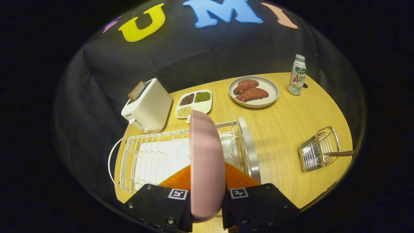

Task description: Take the plate from the dish rack, then take the spoon from the basket and place it into the plate.

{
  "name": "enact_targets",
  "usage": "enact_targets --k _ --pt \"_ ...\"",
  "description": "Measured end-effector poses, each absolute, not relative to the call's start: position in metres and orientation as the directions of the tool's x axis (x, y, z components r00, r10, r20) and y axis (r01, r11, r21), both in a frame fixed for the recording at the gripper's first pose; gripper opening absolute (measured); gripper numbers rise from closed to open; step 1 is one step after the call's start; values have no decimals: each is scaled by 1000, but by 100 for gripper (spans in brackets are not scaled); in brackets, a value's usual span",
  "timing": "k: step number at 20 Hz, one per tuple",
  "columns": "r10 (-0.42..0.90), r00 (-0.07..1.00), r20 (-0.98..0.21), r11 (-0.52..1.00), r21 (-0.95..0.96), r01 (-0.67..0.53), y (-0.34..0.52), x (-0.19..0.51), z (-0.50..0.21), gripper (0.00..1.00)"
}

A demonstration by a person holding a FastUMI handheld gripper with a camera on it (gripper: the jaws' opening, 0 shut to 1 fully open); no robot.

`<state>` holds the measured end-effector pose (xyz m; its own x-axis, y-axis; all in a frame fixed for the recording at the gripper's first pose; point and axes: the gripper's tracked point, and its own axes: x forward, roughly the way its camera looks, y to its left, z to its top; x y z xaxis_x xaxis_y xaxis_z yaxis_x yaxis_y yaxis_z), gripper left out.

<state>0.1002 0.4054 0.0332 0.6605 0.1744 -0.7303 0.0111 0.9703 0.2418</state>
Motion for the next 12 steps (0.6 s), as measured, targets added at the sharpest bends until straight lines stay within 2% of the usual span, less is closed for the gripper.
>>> enact_targets --k 5,12 --pt "66 676 -734 984 162 79 397 105 44 29" --pt "-101 672 -734 995 -63 81 408 107 68 29"
